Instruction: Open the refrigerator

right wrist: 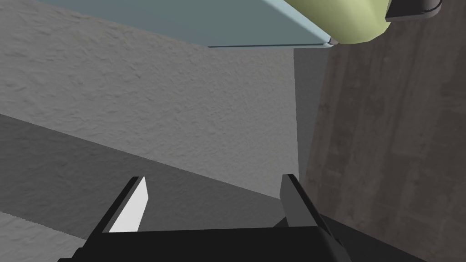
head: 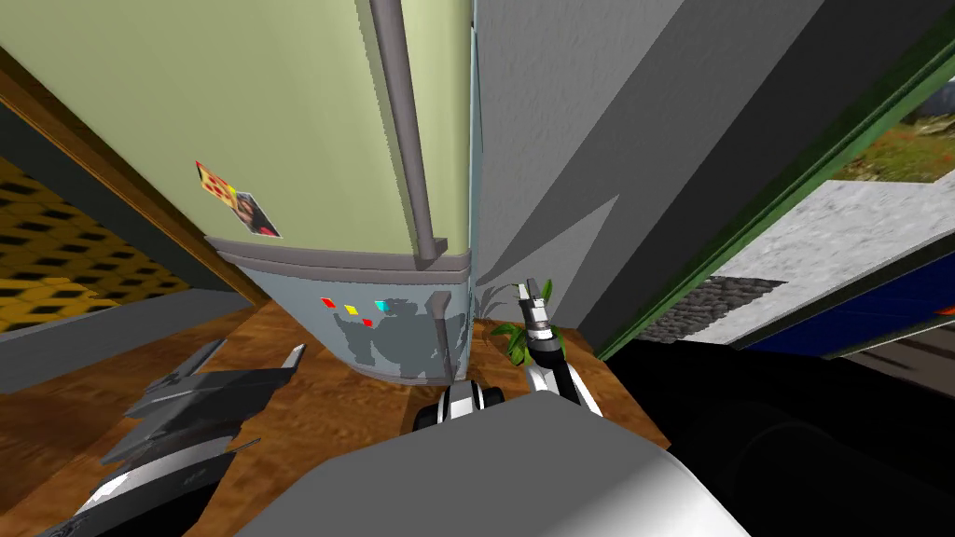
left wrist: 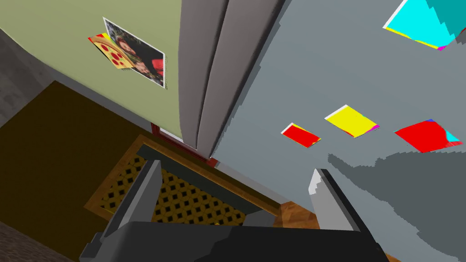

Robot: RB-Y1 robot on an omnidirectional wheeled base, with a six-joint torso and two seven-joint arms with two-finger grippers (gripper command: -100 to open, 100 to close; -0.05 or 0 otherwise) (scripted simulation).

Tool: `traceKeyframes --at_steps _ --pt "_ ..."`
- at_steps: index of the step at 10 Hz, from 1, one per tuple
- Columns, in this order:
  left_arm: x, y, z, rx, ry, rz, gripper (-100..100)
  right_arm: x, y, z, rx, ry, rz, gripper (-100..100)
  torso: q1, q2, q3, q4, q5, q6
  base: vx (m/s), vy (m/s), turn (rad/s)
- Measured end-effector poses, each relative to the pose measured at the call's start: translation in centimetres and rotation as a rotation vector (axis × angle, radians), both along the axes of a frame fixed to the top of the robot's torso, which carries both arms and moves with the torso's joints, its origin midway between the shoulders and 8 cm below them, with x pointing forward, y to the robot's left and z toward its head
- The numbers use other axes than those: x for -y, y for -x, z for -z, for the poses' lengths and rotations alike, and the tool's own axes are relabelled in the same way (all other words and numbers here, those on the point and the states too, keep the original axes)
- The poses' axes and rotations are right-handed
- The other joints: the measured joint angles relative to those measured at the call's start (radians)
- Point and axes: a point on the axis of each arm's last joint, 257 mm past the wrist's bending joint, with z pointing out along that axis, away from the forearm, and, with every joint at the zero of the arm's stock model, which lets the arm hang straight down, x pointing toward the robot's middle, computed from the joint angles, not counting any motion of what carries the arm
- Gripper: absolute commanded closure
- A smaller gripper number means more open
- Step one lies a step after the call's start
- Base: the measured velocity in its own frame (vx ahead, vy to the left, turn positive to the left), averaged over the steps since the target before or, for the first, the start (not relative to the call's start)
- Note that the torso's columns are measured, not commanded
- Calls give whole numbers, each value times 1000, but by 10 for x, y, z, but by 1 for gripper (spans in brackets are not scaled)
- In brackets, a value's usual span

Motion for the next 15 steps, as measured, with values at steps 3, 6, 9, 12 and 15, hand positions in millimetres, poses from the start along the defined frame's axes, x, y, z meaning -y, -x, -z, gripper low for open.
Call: traceKeyframes --at_steps 3,6,9,12,15 --pt "-15 14 23 -60 99 -17 -100 0 0 0 0 0 0 0 3 1 1 0 1 0 61 -190 113" --pt "-30 24 42 -109 191 -30 -100 0 0 0 0 0 0 0 5 1 0 0 1 0 39 -167 85" --pt "-41 36 59 -157 286 -39 -100 0 0 0 0 0 0 0 3 -1 -1 0 1 1 66 -176 74" --pt "-45 43 71 -190 365 -38 -100 0 0 0 0 0 0 0 3 2 1 0 1 1 39 -158 56" --pt "-46 52 77 -219 446 -30 -100 0 0 0 0 0 0 0 -1 -2 -1 -1 0 0 58 -179 59"
